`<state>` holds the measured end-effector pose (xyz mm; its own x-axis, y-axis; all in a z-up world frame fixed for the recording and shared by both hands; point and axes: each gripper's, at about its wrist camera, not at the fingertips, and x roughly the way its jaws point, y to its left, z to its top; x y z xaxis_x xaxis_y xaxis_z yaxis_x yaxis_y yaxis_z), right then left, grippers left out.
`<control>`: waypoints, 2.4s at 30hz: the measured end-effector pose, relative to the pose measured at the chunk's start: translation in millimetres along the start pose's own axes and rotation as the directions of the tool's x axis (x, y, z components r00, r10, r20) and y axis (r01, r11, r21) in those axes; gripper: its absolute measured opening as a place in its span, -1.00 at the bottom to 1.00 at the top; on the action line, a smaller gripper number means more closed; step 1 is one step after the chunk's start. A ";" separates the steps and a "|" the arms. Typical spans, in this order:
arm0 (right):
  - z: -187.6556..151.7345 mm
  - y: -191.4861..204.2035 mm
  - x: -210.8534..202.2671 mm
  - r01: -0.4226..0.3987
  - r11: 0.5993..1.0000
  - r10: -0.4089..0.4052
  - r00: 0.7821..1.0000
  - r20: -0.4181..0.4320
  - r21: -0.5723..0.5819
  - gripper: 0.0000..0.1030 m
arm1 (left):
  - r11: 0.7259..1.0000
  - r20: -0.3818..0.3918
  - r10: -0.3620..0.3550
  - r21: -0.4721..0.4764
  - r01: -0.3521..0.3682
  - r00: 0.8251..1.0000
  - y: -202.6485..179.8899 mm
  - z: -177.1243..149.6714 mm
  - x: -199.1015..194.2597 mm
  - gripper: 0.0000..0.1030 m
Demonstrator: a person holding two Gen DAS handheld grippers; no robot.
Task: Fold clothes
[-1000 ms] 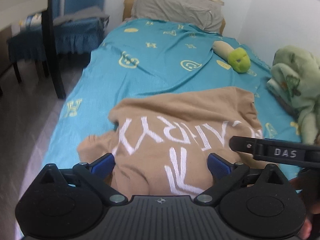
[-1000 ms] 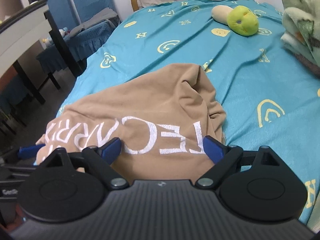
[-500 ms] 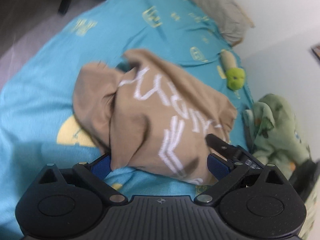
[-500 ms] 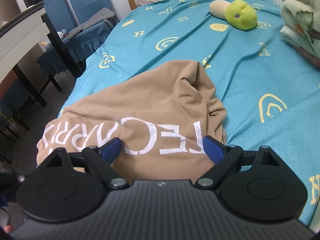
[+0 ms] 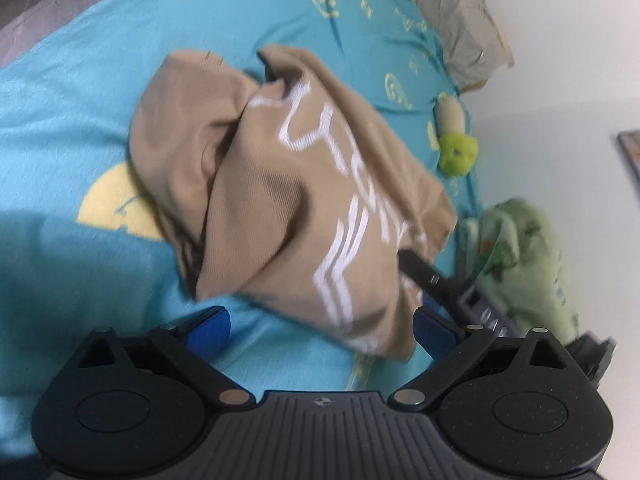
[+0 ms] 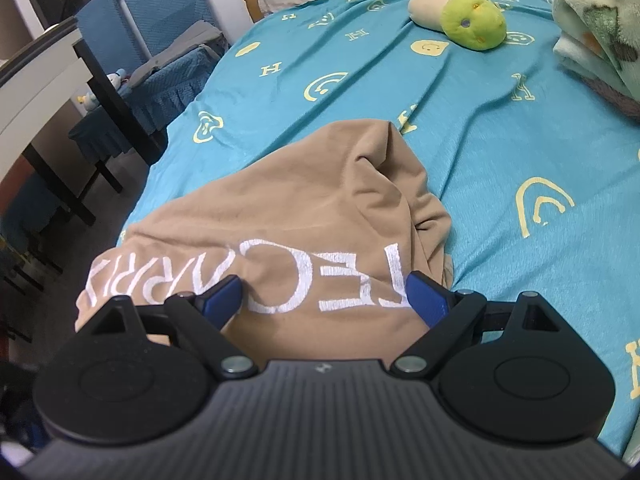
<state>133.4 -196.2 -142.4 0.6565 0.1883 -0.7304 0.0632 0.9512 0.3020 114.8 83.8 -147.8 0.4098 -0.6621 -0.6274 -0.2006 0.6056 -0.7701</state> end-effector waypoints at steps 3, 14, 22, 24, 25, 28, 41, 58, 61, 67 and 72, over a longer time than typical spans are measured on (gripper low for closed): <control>0.5 -0.9 0.7 -0.004 1.000 0.004 1.000 0.002 0.013 0.76 | 0.997 0.059 -0.031 -0.070 0.035 0.998 8.8 6.5 4.7 0.86; 4.4 -19.5 -0.1 -0.052 0.987 0.050 0.999 0.016 0.152 0.76 | 0.995 0.133 -0.036 -0.086 0.048 0.990 7.0 1.9 8.8 0.71; 6.1 -22.7 -0.3 -0.064 0.982 0.062 0.998 0.016 0.177 0.76 | 0.986 0.196 -0.050 -0.147 0.079 0.979 13.4 9.3 8.5 0.33; 8.0 -25.1 -2.0 -0.073 0.977 0.070 0.997 0.021 0.202 0.76 | 0.988 0.214 -0.049 -0.135 0.079 0.976 10.2 10.9 7.9 0.21; 8.8 -26.5 -3.3 -0.078 0.973 0.075 0.997 0.024 0.218 0.76 | 0.988 0.222 -0.054 -0.127 0.084 0.974 9.1 10.9 5.6 0.15; 11.3 -30.6 -12.1 -0.098 0.954 0.089 0.995 0.043 0.283 0.76 | 0.991 0.245 -0.069 -0.094 0.095 0.967 3.6 10.0 0.9 -0.03; -23.1 -42.4 -19.0 -0.448 0.504 0.567 0.817 0.109 0.739 0.80 | 0.987 0.280 -0.128 -0.058 0.150 0.951 -1.5 4.4 -17.5 -0.26; -60.9 -71.4 27.3 -0.334 0.314 0.376 0.903 0.207 0.889 0.57 | 0.965 0.314 -0.220 -0.069 0.254 0.923 -0.4 1.7 -26.3 -0.34; -55.6 -70.2 23.5 -0.329 0.360 0.354 0.914 0.198 0.873 0.08 | 0.963 0.322 -0.223 -0.071 0.258 0.920 0.4 2.3 -27.4 -0.34; -40.9 -56.2 -1.9 -0.359 0.508 0.317 0.923 0.217 0.783 -0.54 | 0.965 0.335 -0.225 -0.049 0.256 0.915 -9.1 -0.3 -37.4 -0.36; -25.1 -62.0 -46.8 -0.400 0.556 0.297 0.914 0.275 0.729 -0.57 | 0.962 0.323 -0.257 -0.003 0.273 0.911 -51.8 -11.5 -58.4 -0.36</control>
<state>79.9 -257.8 -142.4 0.8259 0.3874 -0.4095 0.3202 0.2756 0.9064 91.0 86.1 -72.6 0.7124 -0.6162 -0.3358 -0.0835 0.4007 -0.9124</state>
